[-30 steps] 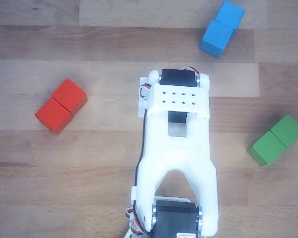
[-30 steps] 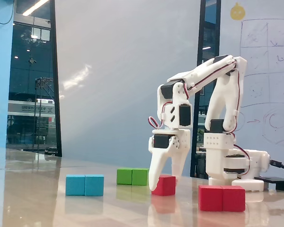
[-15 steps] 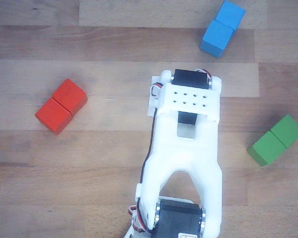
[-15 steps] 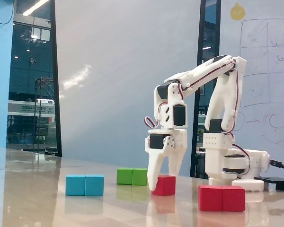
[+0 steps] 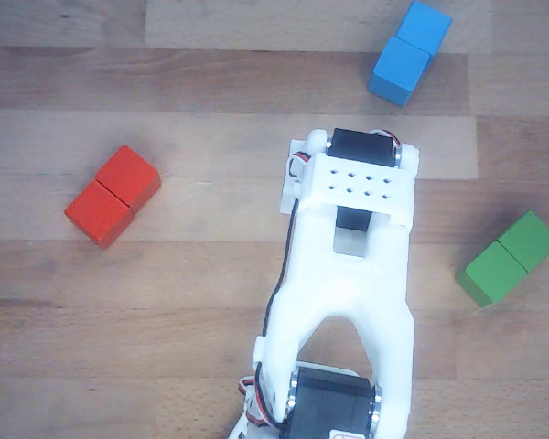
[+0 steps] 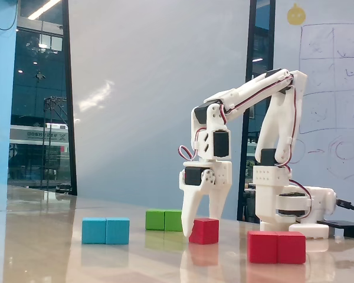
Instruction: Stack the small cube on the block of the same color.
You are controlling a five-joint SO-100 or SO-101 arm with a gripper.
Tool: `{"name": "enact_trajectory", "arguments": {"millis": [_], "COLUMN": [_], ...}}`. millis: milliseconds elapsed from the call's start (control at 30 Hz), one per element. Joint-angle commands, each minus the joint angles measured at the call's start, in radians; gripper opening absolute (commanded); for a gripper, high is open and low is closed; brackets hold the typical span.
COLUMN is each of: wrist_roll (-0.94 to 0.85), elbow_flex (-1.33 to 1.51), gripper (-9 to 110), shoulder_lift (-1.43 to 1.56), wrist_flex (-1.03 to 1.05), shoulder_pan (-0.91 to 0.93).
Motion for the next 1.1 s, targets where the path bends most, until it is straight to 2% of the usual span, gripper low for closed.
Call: {"name": "enact_trajectory", "arguments": {"millis": [0, 167, 1067], "wrist_roll": [0.005, -0.002, 0.008], "elbow_flex": [-0.008, -0.009, -0.018], "gripper": [23, 18, 12], "shoulder_lift": [0.011, 0.017, 0.028], "wrist_flex": [-0.014, -0.014, -0.014], "shoulder_pan": [0.003, 0.003, 0.002]}}
